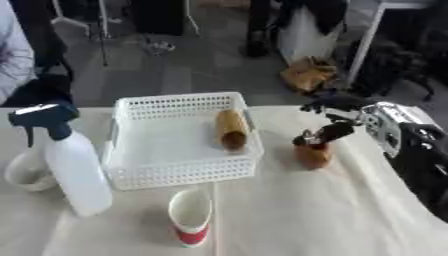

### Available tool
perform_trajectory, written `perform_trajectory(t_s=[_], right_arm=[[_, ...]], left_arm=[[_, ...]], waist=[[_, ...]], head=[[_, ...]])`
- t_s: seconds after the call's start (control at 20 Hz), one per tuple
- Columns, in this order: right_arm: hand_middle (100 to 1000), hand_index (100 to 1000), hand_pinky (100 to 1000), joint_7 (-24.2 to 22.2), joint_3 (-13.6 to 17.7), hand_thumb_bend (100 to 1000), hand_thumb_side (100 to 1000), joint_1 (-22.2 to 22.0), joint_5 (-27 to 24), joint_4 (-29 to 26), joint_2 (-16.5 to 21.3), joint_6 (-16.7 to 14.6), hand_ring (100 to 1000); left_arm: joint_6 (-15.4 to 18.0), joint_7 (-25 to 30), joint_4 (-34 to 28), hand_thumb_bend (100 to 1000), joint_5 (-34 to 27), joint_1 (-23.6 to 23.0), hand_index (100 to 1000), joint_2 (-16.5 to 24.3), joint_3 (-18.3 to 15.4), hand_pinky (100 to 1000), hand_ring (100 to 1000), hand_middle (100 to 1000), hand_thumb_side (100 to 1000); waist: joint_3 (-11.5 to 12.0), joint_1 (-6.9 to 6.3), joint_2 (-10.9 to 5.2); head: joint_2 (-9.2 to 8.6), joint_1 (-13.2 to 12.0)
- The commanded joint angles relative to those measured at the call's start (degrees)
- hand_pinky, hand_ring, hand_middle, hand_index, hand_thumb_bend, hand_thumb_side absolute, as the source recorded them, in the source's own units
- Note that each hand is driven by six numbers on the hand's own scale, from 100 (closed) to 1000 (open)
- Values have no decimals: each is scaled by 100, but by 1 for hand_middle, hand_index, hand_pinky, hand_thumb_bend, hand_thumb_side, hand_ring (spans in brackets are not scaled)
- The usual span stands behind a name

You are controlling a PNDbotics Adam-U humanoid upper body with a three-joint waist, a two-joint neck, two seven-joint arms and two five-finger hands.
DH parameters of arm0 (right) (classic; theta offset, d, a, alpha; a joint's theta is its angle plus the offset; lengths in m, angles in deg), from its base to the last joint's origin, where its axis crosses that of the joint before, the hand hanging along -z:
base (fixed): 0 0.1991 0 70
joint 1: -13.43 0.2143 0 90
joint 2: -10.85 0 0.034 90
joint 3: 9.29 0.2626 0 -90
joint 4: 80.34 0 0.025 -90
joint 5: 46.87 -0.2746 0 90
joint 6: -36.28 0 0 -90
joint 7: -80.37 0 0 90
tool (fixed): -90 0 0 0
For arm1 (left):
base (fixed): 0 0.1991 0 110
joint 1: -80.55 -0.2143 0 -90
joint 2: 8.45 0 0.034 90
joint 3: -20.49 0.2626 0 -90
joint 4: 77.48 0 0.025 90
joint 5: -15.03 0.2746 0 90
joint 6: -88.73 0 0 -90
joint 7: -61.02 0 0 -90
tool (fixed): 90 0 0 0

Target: Pick up objects on the table and place them in the box.

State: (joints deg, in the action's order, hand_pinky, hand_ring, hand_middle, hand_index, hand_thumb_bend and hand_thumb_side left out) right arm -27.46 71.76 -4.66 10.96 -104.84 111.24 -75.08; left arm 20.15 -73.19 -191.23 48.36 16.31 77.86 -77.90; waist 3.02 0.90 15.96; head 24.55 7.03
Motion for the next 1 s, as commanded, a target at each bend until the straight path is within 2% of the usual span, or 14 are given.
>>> perform_trajectory(t_s=[0.05,0.1,0.15,0.2,0.35,0.7,0.75,1.0], right_arm=[[954,1000,685,-288,65,766,668,133,-91,54,52,176,940],[957,1000,678,-382,75,776,605,133,-100,86,44,212,944],[957,1000,678,-475,84,776,605,136,-108,105,40,240,944],[962,1000,647,-568,94,785,521,139,-119,108,39,266,952],[958,1000,611,-848,138,791,464,140,-161,98,55,382,946],[964,1000,624,-1478,181,774,521,125,-307,-336,130,819,945],[962,1000,627,-1564,179,783,565,117,-298,-397,158,891,946],[959,1000,626,-1929,254,777,578,88,-273,-695,191,1260,948]], left_arm=[[45,-20,-84,100,-25,63,928,50,14,952,944,910,1000],[43,-18,-84,100,-26,63,926,48,14,953,944,910,1000],[42,-17,-84,100,-26,62,926,46,13,953,944,910,1000],[41,-17,-84,100,-26,60,924,45,13,955,944,905,1000],[30,-25,-84,100,-26,53,918,42,7,961,944,901,1000],[22,-35,-84,100,-16,37,907,22,4,963,943,895,1000],[19,-34,-84,100,-17,30,902,18,4,962,943,892,1000],[13,-33,-84,100,-19,15,897,0,5,963,942,888,1000]], waist=[[11,-6,-144],[13,-5,-143],[14,-4,-143],[14,-3,-142],[12,-4,-138],[-10,-12,-133],[-10,-15,-133],[2,-23,-129]], head=[[42,21],[40,22],[39,23],[39,23],[42,18],[40,20],[37,25],[24,49]])
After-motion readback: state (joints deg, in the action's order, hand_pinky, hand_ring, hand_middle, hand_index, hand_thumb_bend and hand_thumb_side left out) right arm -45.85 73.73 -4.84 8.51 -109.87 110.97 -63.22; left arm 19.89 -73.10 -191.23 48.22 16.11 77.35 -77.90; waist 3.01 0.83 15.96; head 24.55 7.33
